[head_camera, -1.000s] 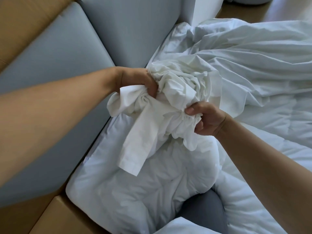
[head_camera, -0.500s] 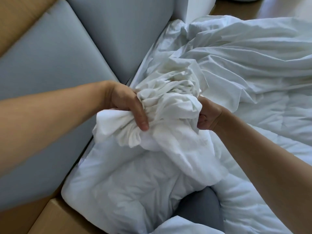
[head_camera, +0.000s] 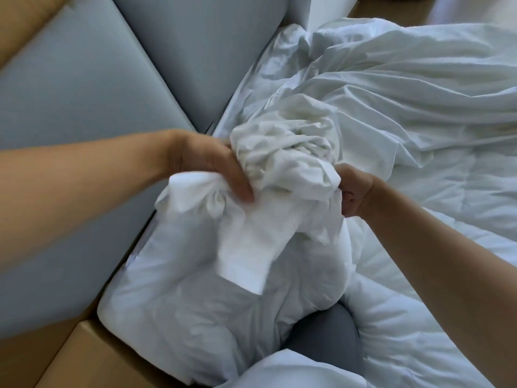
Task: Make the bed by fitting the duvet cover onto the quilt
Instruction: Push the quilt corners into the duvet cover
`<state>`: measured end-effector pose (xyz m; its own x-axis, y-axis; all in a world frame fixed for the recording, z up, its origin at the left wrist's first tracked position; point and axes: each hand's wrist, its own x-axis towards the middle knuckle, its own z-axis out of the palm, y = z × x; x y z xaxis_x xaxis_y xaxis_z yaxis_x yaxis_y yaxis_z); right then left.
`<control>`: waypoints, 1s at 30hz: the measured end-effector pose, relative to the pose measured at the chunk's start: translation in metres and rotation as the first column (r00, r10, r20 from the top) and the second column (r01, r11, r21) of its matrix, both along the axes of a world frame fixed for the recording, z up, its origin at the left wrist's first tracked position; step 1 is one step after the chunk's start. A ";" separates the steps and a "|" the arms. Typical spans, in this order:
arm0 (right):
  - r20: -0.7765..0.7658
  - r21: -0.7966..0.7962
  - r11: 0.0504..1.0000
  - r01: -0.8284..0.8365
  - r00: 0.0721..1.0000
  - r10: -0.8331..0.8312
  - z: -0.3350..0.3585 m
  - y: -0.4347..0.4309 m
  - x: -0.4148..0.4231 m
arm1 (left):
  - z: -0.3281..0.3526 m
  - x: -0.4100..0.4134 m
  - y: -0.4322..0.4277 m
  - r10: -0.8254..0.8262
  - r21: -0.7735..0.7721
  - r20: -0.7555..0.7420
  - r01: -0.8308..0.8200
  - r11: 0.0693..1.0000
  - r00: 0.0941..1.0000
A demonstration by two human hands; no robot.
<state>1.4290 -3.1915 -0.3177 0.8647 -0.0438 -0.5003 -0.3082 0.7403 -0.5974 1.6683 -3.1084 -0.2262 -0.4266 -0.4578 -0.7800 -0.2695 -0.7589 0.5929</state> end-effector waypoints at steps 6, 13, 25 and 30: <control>0.165 0.063 0.976 -0.207 0.967 0.194 0.002 0.018 0.019 | -0.009 -0.002 -0.023 0.048 -0.251 0.171 -0.004 0.968 0.984; 0.152 -0.043 0.999 0.015 0.988 -0.008 -0.003 0.001 0.003 | -0.008 0.009 -0.029 -0.023 -0.190 0.207 0.063 0.980 0.978; 0.278 0.105 0.994 -0.012 0.960 -0.018 -0.011 0.030 -0.014 | -0.008 -0.031 -0.046 -0.094 -0.316 0.484 0.274 0.908 0.870; 0.124 0.012 0.987 0.158 0.980 -0.158 -0.013 0.026 -0.029 | -0.013 -0.028 -0.040 -0.022 -0.101 0.094 0.032 0.994 0.995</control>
